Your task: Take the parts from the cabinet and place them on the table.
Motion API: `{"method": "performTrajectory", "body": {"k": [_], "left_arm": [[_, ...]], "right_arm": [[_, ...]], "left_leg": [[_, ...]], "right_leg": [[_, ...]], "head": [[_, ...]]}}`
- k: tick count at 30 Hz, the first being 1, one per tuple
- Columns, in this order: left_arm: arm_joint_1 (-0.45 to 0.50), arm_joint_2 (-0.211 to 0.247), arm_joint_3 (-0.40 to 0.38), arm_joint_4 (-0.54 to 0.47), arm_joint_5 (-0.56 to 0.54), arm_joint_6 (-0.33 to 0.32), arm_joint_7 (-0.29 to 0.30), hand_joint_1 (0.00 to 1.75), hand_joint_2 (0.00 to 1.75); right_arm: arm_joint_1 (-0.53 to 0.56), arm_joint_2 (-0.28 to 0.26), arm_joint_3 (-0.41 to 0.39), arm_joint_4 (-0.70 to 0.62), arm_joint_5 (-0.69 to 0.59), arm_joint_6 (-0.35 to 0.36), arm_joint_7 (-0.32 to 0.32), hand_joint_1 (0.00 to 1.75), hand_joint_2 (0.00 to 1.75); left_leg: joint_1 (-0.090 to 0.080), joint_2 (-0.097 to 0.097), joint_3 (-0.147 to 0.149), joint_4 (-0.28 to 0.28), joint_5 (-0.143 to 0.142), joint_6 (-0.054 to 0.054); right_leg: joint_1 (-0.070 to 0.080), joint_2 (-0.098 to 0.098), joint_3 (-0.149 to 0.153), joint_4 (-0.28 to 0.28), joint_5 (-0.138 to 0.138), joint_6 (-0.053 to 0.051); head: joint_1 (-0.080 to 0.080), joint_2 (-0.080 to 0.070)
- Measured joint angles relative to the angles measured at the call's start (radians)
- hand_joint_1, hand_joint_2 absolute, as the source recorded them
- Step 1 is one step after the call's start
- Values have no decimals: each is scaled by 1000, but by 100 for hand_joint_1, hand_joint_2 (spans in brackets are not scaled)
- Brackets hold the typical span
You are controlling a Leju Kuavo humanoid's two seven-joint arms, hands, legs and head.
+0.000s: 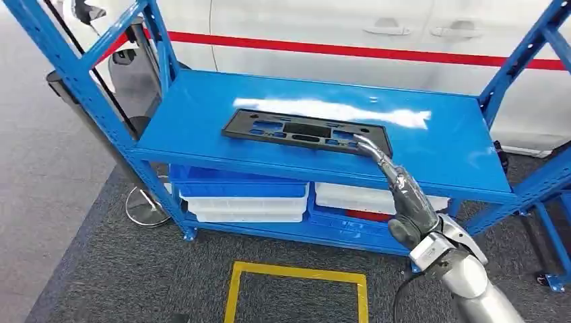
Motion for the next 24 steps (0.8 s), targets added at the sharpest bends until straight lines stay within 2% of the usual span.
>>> {"method": "performTrajectory", "body": {"k": [2, 3, 4, 5, 7, 8, 9, 11, 12, 13, 14, 15, 17, 18, 19, 20, 21, 22, 23, 24], "left_arm": [[0, 0, 0, 0, -1, -3, 0, 0, 0], [0, 0, 0, 0, -3, -6, 4, 0, 0], [2, 0, 0, 0, -9, -10, 5, 0, 0], [3, 0, 0, 0, -14, -18, 5, 0, 0], [1, 0, 0, 0, -17, -28, 7, 0, 0], [2, -3, 0, 0, -19, -32, 7, 0, 0], [-1, -2, 0, 1, -21, -34, 7, 0, 0], [0, -1, -1, 1, -25, -39, 5, 0, 0], [0, -1, -1, 2, -29, -39, 4, 0, 0], [-1, 3, -1, 2, -30, -40, 4, 0, 0], [-1, 4, -1, 2, -30, -40, 4, 0, 0], [-1, 4, -1, 2, -30, -41, 4, 0, 0], [0, 5, -1, 2, -30, -41, 4, 0, 0], [1, 5, -1, 3, -30, -41, 4, 0, 0], [2, 5, -1, 3, -30, -41, 4, 0, 0], [3, 6, 0, 3, -30, -41, 4, 0, 0], [3, 7, 0, 3, -30, -41, 4, 0, 0], [2, 7, 0, 3, -30, -41, 5, 0, 0], [2, 7, 0, 3, -30, -40, 6, 0, 0], [2, 7, 0, 5, -30, -40, 8, 0, 0]], "right_arm": [[-7, 0, 8, 21, 3, -26, 11, 0, 0], [-8, 2, 13, 32, -14, -45, 19, 0, 0], [-11, 5, 16, 40, -20, -60, 27, 0, 0], [-17, 8, 19, 48, -20, -79, 37, 0, 0], [-37, 12, 26, 61, -16, -114, 47, 0, 0], [-44, 12, 28, 68, -12, -128, 48, 0, 0], [-48, 12, 30, 74, -11, -134, 49, 0, 0], [-50, 12, 32, 89, -5, -147, 50, 0, 0], [-50, 12, 33, 98, -2, -155, 48, 0, 0], [-49, 12, 33, 103, 2, -161, 45, 0, 0], [-49, 12, 35, 110, 6, -166, 41, 0, 0], [-51, 12, 35, 116, 8, -169, 39, 0, 0], [-50, 13, 37, 133, 10, -173, 36, 0, 0], [-50, 14, 38, 140, 10, -173, 35, 0, 0], [-49, 14, 40, 143, 11, -173, 35, 0, 175], [-49, 15, 42, 148, 12, -174, 35, 0, 175], [-50, 15, 44, 152, 15, -177, 35, 0, 175], [-52, 16, 45, 156, 31, -194, 37, 0, 175], [-55, 18, 47, 160, 58, -223, 38, 0, 175], [-62, 18, 48, 167, 96, -263, 42, 0, 175]], "left_leg": [[-3, -15, -1, 1, 1, 3], [-6, -21, -1, 2, 0, 5], [-8, -29, 0, 5, -1, 5], [-10, -33, 1, 7, -3, 6], [-14, -39, 7, 9, -9, 4], [-14, -40, 6, 9, -12, 2], [-21, -41, 1, 17, -15, -3], [-14, -41, 1, 11, -16, -13], [-14, -41, 2, 9, -16, -17], [-19, -38, 0, 15, -23, -23], [-17, -31, -4, 38, -38, -32], [-13, -28, -31, 94, -69, -38], [2, -25, -116, 256, -135, -53], [7, -23, -148, 309, -145, -58], [12, -21, -157, 313, -130, -62], [15, -19, -143, 275, -96, -66], [17, -16, -111, 202, -48, -68], [20, -13, -64, 99, 10, -71], [22, -9, -37, 33, 24, -71], [10, -11, -25, 20, 13, -65]], "right_leg": [[3, 10, -72, 154, -66, 1], [3, 12, -99, 202, -71, 1], [4, 13, -100, 196, -53, -2], [5, 13, -81, 148, -14, -8], [13, 15, 0, -35, 85, -24], [19, 19, 25, -82, 79, -36], [20, 19, 26, -103, 80, -34], [25, 20, 25, -101, 79, -36], [24, 21, 25, -103, 80, -38], [10, 17, 34, -115, 85, -44], [8, 17, 40, -119, 84, -47], [8, 13, 42, -119, 82, -50], [8, 10, 45, -119, 78, -52], [7, 10, 46, -118, 75, -51], [4, 10, 49, -118, 72, -48], [2, 11, 53, -117, 69, -45], [-1, 11, 60, -115, 64, -40], [-5, 10, 68, -113, 57, -33], [-6, 10, 72, -111, 52, -27], [0, 11, 69, -106, 49, -21]], "head": [[0, 0], [0, 0], [0, 0], [0, 0], [0, 0], [0, 0], [0, 0], [0, 0], [0, 0], [0, 0], [0, 0], [0, 0], [0, 0], [0, 0], [0, 0], [0, 0], [0, 0], [0, 0], [0, 0], [0, 0]]}}
